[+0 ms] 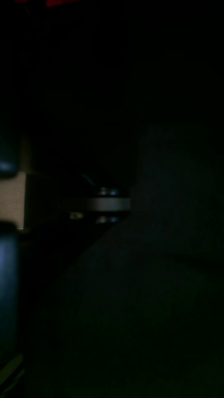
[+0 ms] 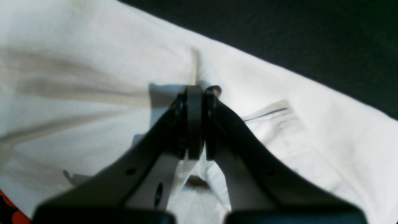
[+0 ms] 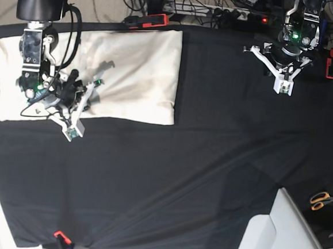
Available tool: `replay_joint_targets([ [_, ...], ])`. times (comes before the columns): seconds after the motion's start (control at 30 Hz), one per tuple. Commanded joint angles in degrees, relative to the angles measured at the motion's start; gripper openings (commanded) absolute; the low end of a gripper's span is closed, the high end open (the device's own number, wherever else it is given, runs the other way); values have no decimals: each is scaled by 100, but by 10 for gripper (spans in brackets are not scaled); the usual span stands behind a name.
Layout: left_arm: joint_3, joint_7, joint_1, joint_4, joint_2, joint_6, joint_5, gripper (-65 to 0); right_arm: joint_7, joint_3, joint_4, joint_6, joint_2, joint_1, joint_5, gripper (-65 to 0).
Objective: Fold the T-shirt properly
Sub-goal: 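Press and smooth the shirt's folded end with the right gripper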
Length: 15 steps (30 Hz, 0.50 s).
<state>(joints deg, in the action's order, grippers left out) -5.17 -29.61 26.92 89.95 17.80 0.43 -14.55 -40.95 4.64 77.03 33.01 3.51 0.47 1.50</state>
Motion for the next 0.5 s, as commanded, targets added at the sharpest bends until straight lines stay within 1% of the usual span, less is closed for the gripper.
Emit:
replay_joint_targets([
  [0.0, -41, 81, 3, 73, 70, 23, 26, -650, 64, 23, 116, -9, 23, 107, 66, -626],
  [0.07, -41, 81, 3, 73, 70, 23, 26, -650, 55, 23, 125, -9, 23, 107, 66, -579],
  [0.17, -41, 81, 3, 73, 70, 23, 26, -650, 47, 23, 187, -9, 32, 89, 66, -432],
  [0.2, -41, 81, 3, 73, 70, 23, 26, -650, 47, 23, 275, -9, 32, 63, 66, -374],
  [0.27, -50, 81, 3, 73, 70, 23, 26, -650, 47, 41, 635, -9, 23, -122, 66, -299],
  [0.33, -50, 81, -6, 73, 70, 23, 26, -650, -15, 234, 1180, -9, -21, -359, 66, -294],
  [0.47, -50, 81, -41, 73, 70, 23, 26, -650, -630, 498, 2173, 0, -162, -834, 74, -296],
])
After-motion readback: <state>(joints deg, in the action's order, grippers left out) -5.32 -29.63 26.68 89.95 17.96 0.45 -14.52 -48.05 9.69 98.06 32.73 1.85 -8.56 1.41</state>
